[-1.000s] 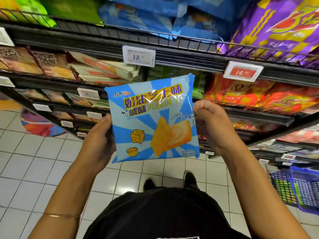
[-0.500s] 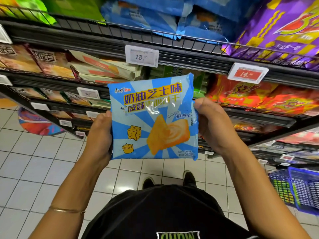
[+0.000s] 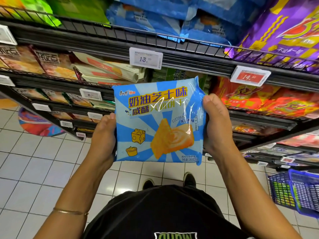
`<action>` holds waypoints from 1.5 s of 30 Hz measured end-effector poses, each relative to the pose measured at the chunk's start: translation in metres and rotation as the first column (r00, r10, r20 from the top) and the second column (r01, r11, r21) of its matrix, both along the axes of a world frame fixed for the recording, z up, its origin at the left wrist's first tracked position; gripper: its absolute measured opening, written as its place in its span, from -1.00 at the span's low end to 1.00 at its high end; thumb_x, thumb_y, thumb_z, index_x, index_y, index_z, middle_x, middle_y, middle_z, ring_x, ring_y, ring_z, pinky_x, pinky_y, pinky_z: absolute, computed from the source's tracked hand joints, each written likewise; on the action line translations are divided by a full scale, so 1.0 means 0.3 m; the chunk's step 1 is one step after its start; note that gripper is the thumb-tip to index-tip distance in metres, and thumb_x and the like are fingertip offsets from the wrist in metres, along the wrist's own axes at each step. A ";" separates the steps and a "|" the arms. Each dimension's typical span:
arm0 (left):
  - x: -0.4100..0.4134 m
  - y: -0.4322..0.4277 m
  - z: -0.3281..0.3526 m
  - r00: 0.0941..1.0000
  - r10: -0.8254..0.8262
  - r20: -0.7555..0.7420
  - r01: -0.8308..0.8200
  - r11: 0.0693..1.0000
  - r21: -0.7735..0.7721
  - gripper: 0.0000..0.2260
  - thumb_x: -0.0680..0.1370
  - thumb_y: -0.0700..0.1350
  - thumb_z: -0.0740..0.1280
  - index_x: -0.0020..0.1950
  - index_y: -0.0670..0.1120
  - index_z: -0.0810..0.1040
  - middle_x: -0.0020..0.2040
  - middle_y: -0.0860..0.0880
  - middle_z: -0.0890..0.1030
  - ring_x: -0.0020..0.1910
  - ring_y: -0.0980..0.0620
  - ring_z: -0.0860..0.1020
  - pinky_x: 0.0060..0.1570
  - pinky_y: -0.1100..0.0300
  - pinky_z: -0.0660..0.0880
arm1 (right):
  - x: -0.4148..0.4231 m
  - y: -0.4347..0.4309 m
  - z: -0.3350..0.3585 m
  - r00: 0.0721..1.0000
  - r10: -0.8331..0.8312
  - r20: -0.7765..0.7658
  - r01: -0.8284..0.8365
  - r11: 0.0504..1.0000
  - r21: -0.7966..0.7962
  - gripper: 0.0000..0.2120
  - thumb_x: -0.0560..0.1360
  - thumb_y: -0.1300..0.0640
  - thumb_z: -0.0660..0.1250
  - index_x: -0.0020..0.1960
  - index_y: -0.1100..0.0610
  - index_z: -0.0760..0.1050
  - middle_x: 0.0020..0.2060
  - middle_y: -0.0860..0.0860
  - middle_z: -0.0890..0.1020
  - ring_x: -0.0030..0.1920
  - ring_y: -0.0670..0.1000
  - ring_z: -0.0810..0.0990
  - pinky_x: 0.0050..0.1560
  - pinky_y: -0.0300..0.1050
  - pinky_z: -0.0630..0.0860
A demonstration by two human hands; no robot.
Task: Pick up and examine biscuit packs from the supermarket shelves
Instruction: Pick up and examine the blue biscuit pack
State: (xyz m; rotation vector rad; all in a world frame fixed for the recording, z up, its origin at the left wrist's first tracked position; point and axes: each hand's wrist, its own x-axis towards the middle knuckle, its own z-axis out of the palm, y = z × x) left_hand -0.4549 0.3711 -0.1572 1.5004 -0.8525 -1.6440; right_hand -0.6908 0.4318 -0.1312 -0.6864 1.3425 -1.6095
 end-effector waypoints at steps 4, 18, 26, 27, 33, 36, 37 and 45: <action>0.004 -0.002 0.002 1.000 0.014 0.008 -0.014 1.000 -0.014 -0.60 0.72 0.06 0.21 0.32 -0.27 0.45 0.21 -0.34 0.64 0.19 -0.38 0.64 0.20 -0.46 0.53 | 0.005 0.007 0.000 1.000 0.009 0.013 -0.008 1.000 -0.029 -0.60 0.64 0.12 0.19 -0.36 -0.09 0.48 -0.39 -0.10 0.57 -0.39 -0.12 0.53 -0.37 -0.23 0.47; 0.035 0.008 -0.014 0.998 0.004 0.061 -0.001 0.999 -0.045 -0.63 0.70 0.11 0.22 0.21 -0.19 0.51 -0.05 -0.14 0.70 -0.15 -0.13 0.71 -0.35 0.09 0.63 | -0.002 -0.011 0.028 0.953 0.058 -0.298 -0.047 0.998 0.045 -0.66 0.65 -0.03 0.15 -0.29 -0.10 0.45 -0.34 -0.11 0.50 -0.30 -0.08 0.45 -0.32 -0.26 0.39; 0.038 0.022 -0.012 0.997 0.036 0.063 -0.030 0.995 -0.090 -0.57 0.73 0.10 0.19 0.26 -0.28 0.46 0.11 -0.31 0.67 -0.02 -0.26 0.67 -0.01 -0.25 0.59 | -0.009 -0.011 0.002 0.896 -0.106 -0.432 0.116 0.993 -0.002 -0.66 0.65 0.05 0.12 -0.29 0.06 0.37 -0.31 0.14 0.47 -0.27 0.09 0.40 -0.25 -0.07 0.33; 0.034 0.024 -0.012 0.997 0.041 0.063 -0.035 0.995 -0.094 -0.57 0.72 0.11 0.19 0.25 -0.28 0.46 0.06 -0.28 0.68 -0.04 -0.24 0.67 -0.05 -0.18 0.59 | -0.005 -0.011 0.000 0.914 -0.122 -0.387 0.131 0.991 -0.003 -0.66 0.64 0.05 0.12 -0.28 0.11 0.38 -0.30 0.20 0.47 -0.26 0.11 0.40 -0.24 -0.05 0.33; 0.030 0.025 -0.026 0.999 0.051 -0.005 -0.051 0.996 -0.070 -0.61 0.72 0.10 0.23 0.25 -0.24 0.49 0.03 -0.21 0.68 -0.04 -0.21 0.68 -0.11 -0.06 0.61 | 0.017 -0.011 0.008 0.983 -0.126 -0.131 0.136 0.989 0.064 -0.65 0.61 -0.14 0.16 -0.09 0.10 0.54 -0.11 0.24 0.60 -0.13 0.26 0.54 -0.08 0.16 0.47; 0.027 0.018 -0.031 0.997 0.060 -0.039 -0.062 0.997 -0.046 -0.71 0.72 0.10 0.23 0.14 -0.12 0.56 -0.02 -0.15 0.72 -0.13 -0.12 0.72 -0.13 -0.04 0.63 | 0.014 0.002 -0.003 0.998 -0.032 -0.051 0.038 0.991 0.125 -0.54 0.57 -0.27 0.19 0.08 0.08 0.62 0.09 0.30 0.68 0.14 0.41 0.64 0.22 0.37 0.55; 0.023 0.013 -0.034 0.997 0.060 -0.048 -0.062 0.997 -0.043 -0.75 0.72 0.08 0.23 0.07 -0.07 0.57 -0.06 -0.13 0.73 -0.15 -0.10 0.73 -0.15 -0.03 0.64 | 0.015 0.008 -0.008 0.999 0.006 -0.049 0.000 0.992 0.126 -0.54 0.57 -0.27 0.19 0.10 0.06 0.64 0.12 0.28 0.69 0.14 0.36 0.67 0.24 0.37 0.55; 0.016 0.003 -0.037 1.000 -0.028 0.000 0.028 0.997 -0.067 -0.68 0.68 0.07 0.25 0.15 -0.18 0.57 0.02 -0.21 0.74 -0.03 -0.23 0.74 -0.10 -0.16 0.67 | -0.016 0.025 -0.022 0.996 0.020 -0.082 -0.018 1.000 0.024 -0.70 0.63 -0.07 0.23 0.03 0.08 0.66 -0.03 0.18 0.71 -0.08 0.16 0.68 -0.06 0.05 0.62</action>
